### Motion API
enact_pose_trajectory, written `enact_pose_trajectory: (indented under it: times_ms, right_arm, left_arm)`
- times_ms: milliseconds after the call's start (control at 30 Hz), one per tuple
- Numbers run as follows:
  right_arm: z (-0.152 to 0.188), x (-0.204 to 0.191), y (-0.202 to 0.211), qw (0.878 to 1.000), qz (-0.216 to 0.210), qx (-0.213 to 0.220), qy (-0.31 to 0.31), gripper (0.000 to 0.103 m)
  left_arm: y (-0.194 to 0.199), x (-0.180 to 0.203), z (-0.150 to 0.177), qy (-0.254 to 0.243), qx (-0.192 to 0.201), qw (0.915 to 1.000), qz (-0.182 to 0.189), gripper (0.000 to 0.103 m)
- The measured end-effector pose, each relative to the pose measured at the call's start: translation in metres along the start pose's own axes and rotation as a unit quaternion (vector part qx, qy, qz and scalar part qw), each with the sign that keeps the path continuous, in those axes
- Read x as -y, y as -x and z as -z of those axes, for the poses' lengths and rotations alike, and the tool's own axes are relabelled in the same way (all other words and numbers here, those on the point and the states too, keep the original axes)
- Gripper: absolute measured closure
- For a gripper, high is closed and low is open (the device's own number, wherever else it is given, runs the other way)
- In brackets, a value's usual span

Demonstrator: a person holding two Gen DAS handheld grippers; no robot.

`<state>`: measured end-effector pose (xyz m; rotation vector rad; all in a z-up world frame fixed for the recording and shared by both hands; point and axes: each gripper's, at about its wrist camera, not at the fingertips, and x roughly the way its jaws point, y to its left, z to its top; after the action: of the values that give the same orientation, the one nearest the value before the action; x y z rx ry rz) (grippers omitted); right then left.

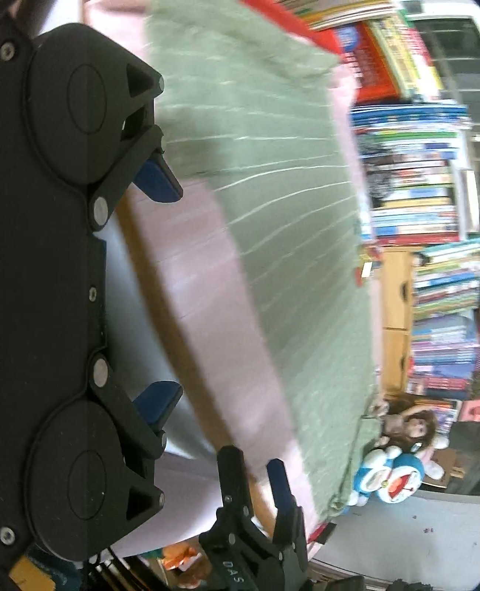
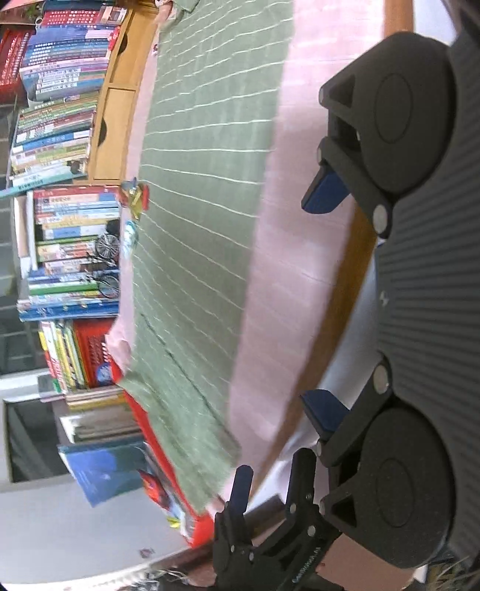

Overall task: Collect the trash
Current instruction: 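Raise both open tools back over the sheet, then grasp the red stick with the right tool while the left tool approaches the white-blue tissue pack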

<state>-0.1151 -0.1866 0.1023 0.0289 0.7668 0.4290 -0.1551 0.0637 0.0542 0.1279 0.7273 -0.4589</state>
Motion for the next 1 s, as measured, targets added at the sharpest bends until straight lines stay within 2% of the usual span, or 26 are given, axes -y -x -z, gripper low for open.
enact_pose_trajectory:
  times_ms: [267, 367, 500, 600, 700, 767, 867, 933, 1000]
  right_arm:
    - [-0.053, 0.015, -0.002, 0.997, -0.043, 0.063, -0.029, 0.000]
    - [-0.078, 0.020, -0.004, 0.996, -0.021, 0.087, -0.014, 0.000]
    - [-0.111, 0.032, -0.023, 0.994, 0.027, 0.101, 0.010, 0.000]
    - [-0.131, 0.047, -0.051, 0.991, 0.078, 0.110, 0.008, 0.000]
    - [-0.149, 0.067, -0.093, 0.986, 0.145, 0.079, -0.007, 0.000]
    - [-0.158, 0.076, -0.123, 0.982, 0.179, 0.051, 0.006, 0.000]
    - [-0.163, 0.083, -0.160, 0.973, 0.222, 0.054, 0.043, 0.000]
    - [-0.165, 0.086, -0.180, 0.970, 0.229, 0.057, 0.066, 0.000]
    - [-0.171, 0.093, -0.197, 0.975, 0.202, 0.044, 0.078, 0.000]
  left_arm:
    - [0.004, -0.023, -0.064, -0.002, 0.074, 0.9972, 0.000, 0.000]
    - [-0.003, -0.041, -0.091, 0.003, 0.106, 0.9943, -0.014, 0.000]
    - [-0.027, -0.071, -0.128, 0.019, 0.128, 0.9912, -0.027, 0.000]
    - [-0.064, -0.098, -0.157, 0.038, 0.139, 0.9893, -0.025, 0.000]
    - [-0.114, -0.122, -0.183, 0.062, 0.143, 0.9871, -0.036, 0.000]
    - [-0.150, -0.132, -0.196, 0.060, 0.141, 0.9870, -0.050, 0.000]
    - [-0.198, -0.144, -0.208, 0.061, 0.135, 0.9880, -0.044, 0.000]
    - [-0.230, -0.152, -0.219, 0.068, 0.118, 0.9905, -0.020, 0.000]
    - [-0.260, -0.160, -0.232, 0.072, 0.106, 0.9918, 0.004, 0.000]
